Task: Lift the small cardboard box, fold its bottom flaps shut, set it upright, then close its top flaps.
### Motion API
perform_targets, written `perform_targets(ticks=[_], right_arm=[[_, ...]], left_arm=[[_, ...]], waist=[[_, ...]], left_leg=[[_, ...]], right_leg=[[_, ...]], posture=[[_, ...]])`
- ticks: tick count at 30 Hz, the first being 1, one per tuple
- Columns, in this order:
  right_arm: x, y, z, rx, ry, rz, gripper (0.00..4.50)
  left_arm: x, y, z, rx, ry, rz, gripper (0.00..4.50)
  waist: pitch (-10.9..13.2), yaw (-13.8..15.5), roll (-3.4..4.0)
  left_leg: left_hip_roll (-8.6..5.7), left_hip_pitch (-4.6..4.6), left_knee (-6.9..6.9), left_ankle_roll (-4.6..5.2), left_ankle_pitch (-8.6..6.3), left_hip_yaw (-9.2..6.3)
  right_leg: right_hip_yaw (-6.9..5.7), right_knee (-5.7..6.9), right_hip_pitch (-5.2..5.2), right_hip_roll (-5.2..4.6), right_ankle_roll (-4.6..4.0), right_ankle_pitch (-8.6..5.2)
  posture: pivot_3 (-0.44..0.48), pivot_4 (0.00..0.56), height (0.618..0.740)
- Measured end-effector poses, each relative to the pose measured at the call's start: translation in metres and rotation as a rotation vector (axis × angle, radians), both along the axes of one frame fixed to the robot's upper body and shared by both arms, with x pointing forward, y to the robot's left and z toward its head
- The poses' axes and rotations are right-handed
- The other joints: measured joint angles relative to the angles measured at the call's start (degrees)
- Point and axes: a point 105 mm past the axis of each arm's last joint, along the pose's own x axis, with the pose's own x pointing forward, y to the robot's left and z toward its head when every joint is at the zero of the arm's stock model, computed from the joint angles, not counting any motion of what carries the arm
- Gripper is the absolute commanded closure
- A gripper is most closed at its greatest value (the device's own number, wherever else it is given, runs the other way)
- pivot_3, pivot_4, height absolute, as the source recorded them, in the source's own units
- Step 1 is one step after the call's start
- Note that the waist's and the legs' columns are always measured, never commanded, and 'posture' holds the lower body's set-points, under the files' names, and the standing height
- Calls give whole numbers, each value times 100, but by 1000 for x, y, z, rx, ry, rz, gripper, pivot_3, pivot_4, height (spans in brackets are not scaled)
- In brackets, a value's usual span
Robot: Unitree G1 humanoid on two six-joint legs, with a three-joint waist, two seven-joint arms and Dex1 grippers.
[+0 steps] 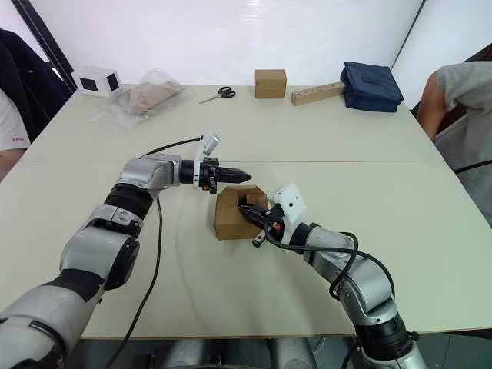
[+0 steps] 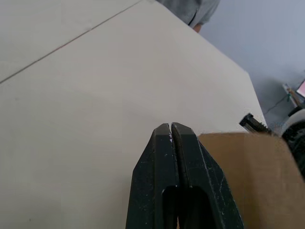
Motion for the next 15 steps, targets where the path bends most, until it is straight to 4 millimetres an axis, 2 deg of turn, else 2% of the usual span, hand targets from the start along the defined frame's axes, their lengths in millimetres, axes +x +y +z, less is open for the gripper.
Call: perform_targets(ticks=[10, 15], right_arm=[[-3, 4, -6, -23, -14, 15, 4500], [-3, 1, -4, -14, -7, 9, 4500]], left_arm=[[-8, 10, -15, 11, 36, 7, 4483], [-11, 10, -9, -1, 27, -2, 4483]], waist=[[0, 0, 0], [-1, 4, 1]], left_leg=[[8, 4, 6, 0, 0, 2], [9, 4, 7, 0, 0, 1]], right_leg=[[4, -4, 10, -8, 0, 0], [4, -3, 12, -8, 0, 0]], posture=[[0, 150, 740], [0, 150, 740]])
